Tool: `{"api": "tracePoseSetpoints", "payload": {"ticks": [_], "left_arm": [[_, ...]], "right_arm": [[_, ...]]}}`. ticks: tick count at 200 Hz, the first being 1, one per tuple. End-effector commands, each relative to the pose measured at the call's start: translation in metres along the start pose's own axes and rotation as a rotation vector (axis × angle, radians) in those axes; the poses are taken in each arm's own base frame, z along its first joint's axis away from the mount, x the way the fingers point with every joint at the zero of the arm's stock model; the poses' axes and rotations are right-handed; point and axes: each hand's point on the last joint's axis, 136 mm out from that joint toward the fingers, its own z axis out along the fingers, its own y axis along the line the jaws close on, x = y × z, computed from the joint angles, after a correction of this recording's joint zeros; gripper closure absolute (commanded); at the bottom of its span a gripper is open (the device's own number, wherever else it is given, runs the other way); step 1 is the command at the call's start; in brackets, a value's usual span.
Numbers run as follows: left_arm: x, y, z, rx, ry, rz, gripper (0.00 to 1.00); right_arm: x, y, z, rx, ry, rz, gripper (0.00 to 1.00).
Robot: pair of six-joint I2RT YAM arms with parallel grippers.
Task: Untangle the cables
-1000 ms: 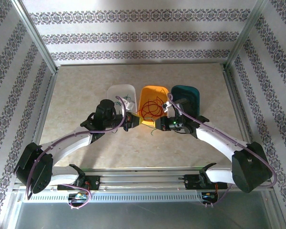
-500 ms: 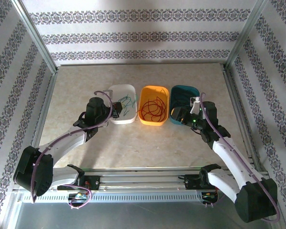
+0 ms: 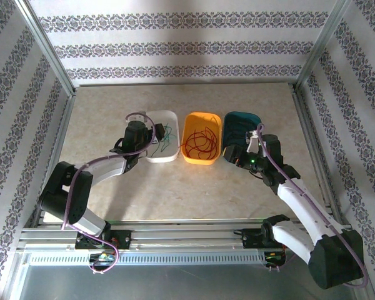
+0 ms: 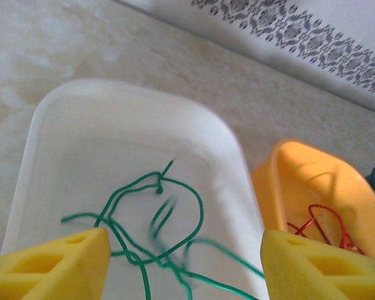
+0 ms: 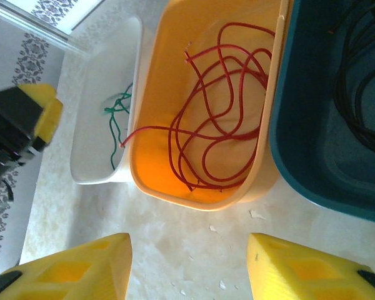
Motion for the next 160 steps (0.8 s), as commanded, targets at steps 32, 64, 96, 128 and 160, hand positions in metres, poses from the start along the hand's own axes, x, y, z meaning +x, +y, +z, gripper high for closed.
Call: {"api": "tracePoseSetpoints", "payload": {"ticks": [32, 64, 96, 128, 160], "left_arm": [[-0.052, -0.020, -0.035, 0.019, -0.136, 0.117, 0.32], [-0.055, 0.029, -0.075, -0.219, -0.188, 0.178, 0.30], [-0.055, 0.084, -0.128, -0.501, -0.227, 0.245, 0.01], [-0.053, 0.132, -0.167, -0.796, -0.237, 0.351, 0.01], [-0.035, 0.157, -0.156, -0.851, -0.210, 0.431, 0.01]], "right_arm": [[-0.012, -0.027, -0.014, 0.162, -0.077, -0.015, 0.48], [-0.026, -0.044, -0.028, 0.278, -0.146, -0.030, 0.48], [-0.045, -0.070, -0.052, 0.458, -0.276, -0.081, 0.40], [-0.075, -0.082, -0.071, 0.545, -0.517, -0.198, 0.02], [-0.095, -0.107, -0.085, 0.716, -0.702, -0.311, 0.02]]}}
